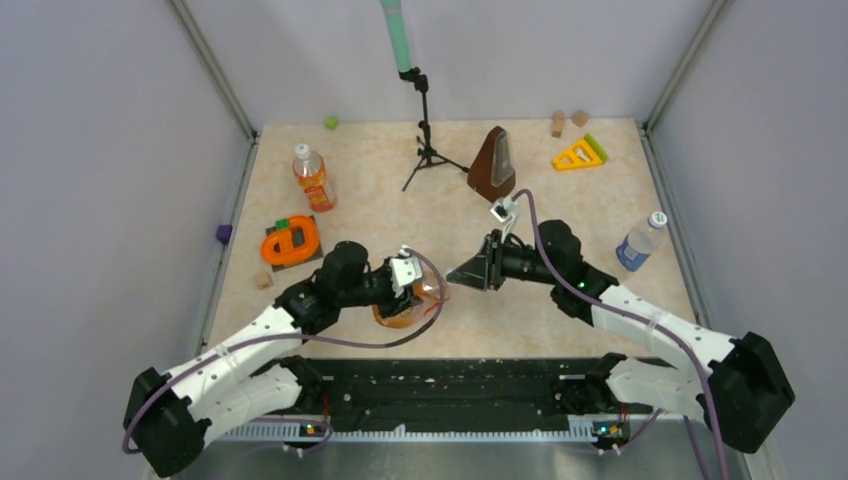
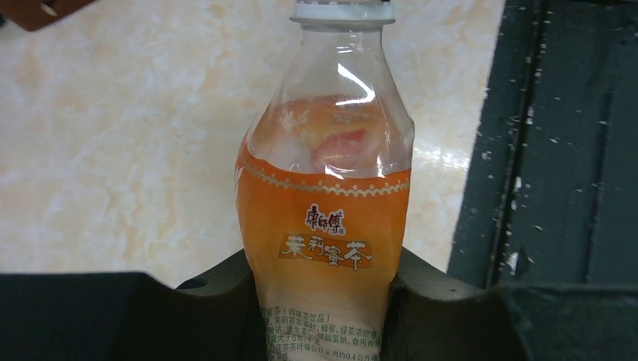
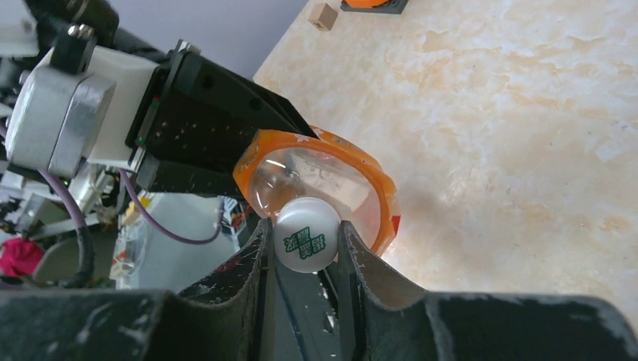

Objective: Unscrew the bottle caps
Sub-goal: Unscrew the bottle cap from the plastic bottle.

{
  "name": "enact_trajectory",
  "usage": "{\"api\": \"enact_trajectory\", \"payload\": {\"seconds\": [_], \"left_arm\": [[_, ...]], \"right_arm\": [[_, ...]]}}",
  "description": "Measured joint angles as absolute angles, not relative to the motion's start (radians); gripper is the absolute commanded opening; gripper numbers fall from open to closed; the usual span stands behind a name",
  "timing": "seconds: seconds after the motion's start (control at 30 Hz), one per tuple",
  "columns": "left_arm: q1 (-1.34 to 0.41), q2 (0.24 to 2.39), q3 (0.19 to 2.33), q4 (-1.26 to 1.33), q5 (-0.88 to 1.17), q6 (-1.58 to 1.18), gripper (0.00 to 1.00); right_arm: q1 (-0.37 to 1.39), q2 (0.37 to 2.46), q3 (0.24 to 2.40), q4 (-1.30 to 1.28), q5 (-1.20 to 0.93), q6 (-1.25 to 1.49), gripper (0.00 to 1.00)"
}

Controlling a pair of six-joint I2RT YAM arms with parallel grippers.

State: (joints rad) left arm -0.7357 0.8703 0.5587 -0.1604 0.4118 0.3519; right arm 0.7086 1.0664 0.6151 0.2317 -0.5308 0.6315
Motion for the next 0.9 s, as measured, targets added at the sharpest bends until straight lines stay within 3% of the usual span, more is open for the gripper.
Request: {"api": "enact_trajectory", "payload": {"seconds": [0.27,0.4,0.5,0.9], "left_arm": [[-0.689,1.016,0.670,-0.313,0.676,0.301,0.00],[-0.690,1.061,0.705,-0.357,0.755,0.307,0.00],[-0.696,1.062,0.713,-0.340,0.760,0.295,0.00],[-0.791,1.002,0.708,-0.273,0.331,0.312,0.00]], "right_arm": [[0.703,0.971,0.565,0.173,-0.596,0.496,0.00],[0.704,0.901,0.522,0.167,-0.616,0.467,0.39],[0.707,0.869,0.522,0.159,-0.606,0.466,0.59],[0.716,0.838,0.591,0.046,-0.366,0.612,0.61]]}}
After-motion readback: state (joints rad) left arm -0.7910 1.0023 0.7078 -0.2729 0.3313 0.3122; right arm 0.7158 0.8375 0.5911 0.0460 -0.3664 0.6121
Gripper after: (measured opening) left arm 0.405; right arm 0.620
